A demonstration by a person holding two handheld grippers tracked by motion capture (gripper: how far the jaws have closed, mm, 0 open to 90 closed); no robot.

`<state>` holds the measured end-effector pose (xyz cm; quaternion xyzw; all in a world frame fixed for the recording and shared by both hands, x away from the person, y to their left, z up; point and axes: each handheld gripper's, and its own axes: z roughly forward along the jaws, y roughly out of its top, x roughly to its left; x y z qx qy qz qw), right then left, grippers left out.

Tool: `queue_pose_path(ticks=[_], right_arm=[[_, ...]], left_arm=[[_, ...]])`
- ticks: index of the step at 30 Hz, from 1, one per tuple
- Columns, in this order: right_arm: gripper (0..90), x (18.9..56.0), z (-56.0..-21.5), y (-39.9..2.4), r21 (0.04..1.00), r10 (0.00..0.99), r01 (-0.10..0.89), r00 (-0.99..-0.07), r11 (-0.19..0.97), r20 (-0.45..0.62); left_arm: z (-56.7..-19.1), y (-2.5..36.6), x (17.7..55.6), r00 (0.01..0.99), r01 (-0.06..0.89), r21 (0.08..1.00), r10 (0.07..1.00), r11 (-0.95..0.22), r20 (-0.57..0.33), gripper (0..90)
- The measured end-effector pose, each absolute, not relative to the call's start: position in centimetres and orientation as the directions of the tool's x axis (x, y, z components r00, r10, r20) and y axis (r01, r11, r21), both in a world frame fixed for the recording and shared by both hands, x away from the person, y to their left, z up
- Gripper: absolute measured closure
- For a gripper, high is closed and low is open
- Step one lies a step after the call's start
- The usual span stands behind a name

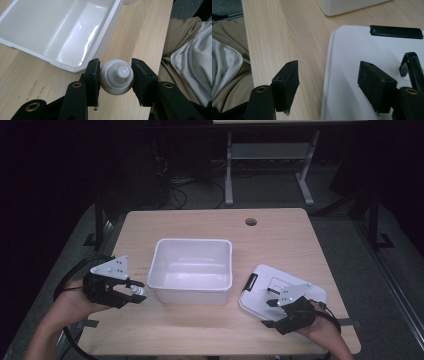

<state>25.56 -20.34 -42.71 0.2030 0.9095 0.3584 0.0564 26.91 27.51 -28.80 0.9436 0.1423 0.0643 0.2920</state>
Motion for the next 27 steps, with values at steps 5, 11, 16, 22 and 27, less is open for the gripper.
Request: queue_pose_path(ticks=[5, 11, 16, 22, 27], right_arm=[[32.5, 25.6, -42.7, -20.3, 0.674, 0.407, 0.325, -0.912, 0.663, 0.039], [32.5, 25.6, -42.7, -20.3, 0.678, 0.406, 0.322, -0.913, 0.661, 0.038], [32.5, 25.5, -42.6, -20.2, 0.676, 0.404, 0.321, -0.914, 0.664, 0.037], [32.5, 25.3, -42.4, -20.3, 0.683, 0.404, 0.318, -0.914, 0.658, 0.036], [32.5, 25.3, -42.3, -20.3, 0.685, 0.398, 0.309, -0.917, 0.660, 0.029]], left_arm=[[-28.6, 27.5, 27.3, 0.951, 0.233, 0.575, 0.308, -0.785, 0.036, 60.2], [-28.2, 27.5, 27.8, 0.951, 0.230, 0.581, 0.308, -0.781, 0.037, 60.2], [-27.7, 27.3, 28.3, 0.950, 0.230, 0.582, 0.309, -0.780, 0.038, 60.2], [-27.5, 27.0, 29.2, 0.947, 0.239, 0.583, 0.319, -0.777, 0.037, 60.2], [-27.2, 26.5, 30.0, 0.948, 0.234, 0.584, 0.317, -0.777, 0.042, 60.2]])
